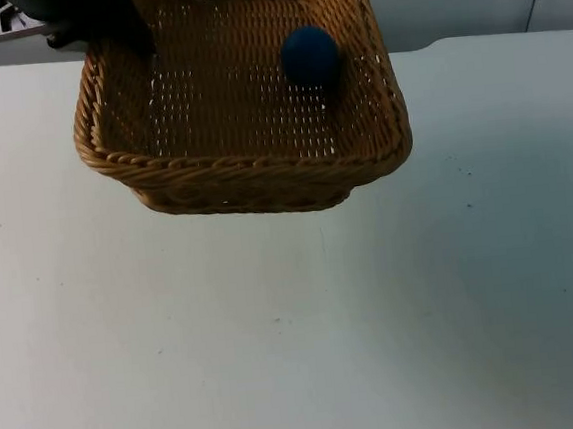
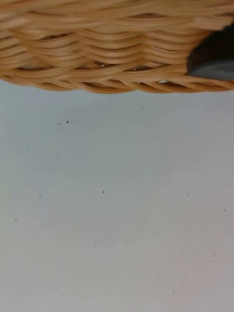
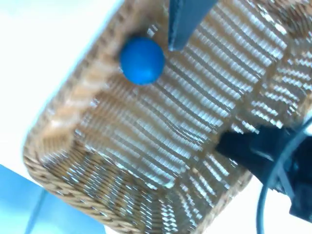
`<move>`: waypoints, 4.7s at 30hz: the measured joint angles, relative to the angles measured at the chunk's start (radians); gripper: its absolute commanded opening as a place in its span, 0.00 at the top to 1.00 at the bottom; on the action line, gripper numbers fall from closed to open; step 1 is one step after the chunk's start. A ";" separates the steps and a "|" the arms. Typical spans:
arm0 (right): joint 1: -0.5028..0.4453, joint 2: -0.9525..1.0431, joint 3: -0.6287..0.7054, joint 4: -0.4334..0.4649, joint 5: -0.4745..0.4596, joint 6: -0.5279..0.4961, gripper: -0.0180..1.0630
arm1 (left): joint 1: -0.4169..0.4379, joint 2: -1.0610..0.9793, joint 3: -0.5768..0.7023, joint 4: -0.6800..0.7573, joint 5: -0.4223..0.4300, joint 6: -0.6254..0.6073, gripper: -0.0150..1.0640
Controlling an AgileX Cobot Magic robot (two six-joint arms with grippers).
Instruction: Pick up the basket with the left hand and place the ball into the basket with the right hand.
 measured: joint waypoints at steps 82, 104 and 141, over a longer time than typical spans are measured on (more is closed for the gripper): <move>-0.115 -0.939 0.882 -0.412 -0.225 0.386 0.01 | -0.194 0.012 0.407 -0.109 -0.568 0.126 0.99; -0.115 -0.927 0.882 -0.414 -0.236 0.384 0.01 | -0.104 0.276 0.128 -0.263 -0.296 0.189 0.99; -0.115 -0.927 0.882 -0.410 -0.236 0.380 0.01 | -0.068 0.337 0.128 -0.861 -0.278 0.670 0.99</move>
